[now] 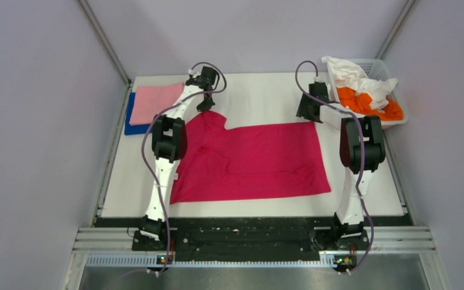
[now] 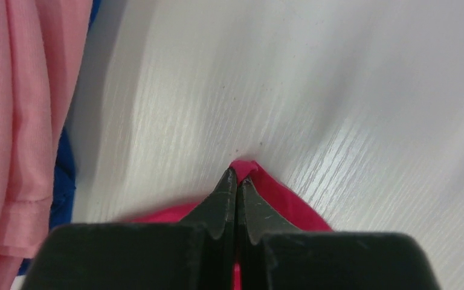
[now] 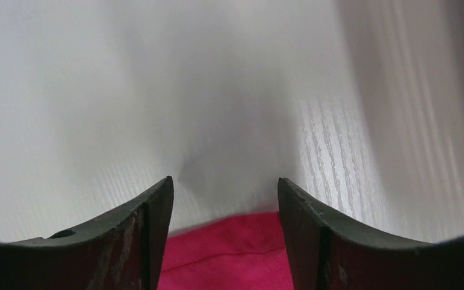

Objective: Fold and stack the t-shirts
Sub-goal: Grab the side of the flattened tshirt furthest away from the robot with both arms

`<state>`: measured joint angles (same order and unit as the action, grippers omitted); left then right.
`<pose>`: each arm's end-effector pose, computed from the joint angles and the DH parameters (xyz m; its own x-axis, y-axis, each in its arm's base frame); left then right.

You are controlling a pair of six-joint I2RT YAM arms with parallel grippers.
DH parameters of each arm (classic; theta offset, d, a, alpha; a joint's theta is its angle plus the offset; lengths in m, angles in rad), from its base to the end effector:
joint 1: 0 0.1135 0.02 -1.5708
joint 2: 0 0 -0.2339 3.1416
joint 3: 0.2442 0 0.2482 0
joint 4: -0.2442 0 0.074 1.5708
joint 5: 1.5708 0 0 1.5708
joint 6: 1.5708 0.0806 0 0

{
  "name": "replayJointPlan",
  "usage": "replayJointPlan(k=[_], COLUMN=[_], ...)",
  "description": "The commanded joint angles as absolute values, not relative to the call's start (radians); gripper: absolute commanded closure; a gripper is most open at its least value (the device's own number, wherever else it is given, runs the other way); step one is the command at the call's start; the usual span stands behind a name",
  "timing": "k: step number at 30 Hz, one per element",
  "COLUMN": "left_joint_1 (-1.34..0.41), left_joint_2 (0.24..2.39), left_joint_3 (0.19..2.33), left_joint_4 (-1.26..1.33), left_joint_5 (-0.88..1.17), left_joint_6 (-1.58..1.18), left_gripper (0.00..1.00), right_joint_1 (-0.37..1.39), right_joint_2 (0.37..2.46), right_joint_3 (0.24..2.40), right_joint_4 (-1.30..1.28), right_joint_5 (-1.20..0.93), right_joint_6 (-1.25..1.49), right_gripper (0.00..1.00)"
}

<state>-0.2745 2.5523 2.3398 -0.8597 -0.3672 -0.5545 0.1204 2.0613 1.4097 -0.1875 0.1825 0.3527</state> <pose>0.5217 -0.1169 0.1203 -0.7649 -0.2951 -0.5725 -0.3705 0.9287 0.0163 0.4589 0.0408 0.1074 -0.6924 0.2584 -0.6737 0.2573 0.9607 0.1041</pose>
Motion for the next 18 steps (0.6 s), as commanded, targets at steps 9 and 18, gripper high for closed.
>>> replayJointPlan(k=[9,18], left_joint_1=[-0.296,-0.334], left_joint_2=[2.253,2.118], left_joint_3=[2.115,2.020], left_joint_4=[-0.872,-0.901], left_joint_5=[-0.357,-0.359], left_joint_6=[-0.575,-0.582], left_gripper=[1.00,1.00], right_joint_1=[0.113,0.114], right_joint_2=[2.011,1.920], right_joint_3=[1.349,1.350], right_joint_4=[-0.194,-0.176], right_joint_5=[0.168,0.166], right_joint_6=[0.357,0.313], right_gripper=[0.74,1.00])
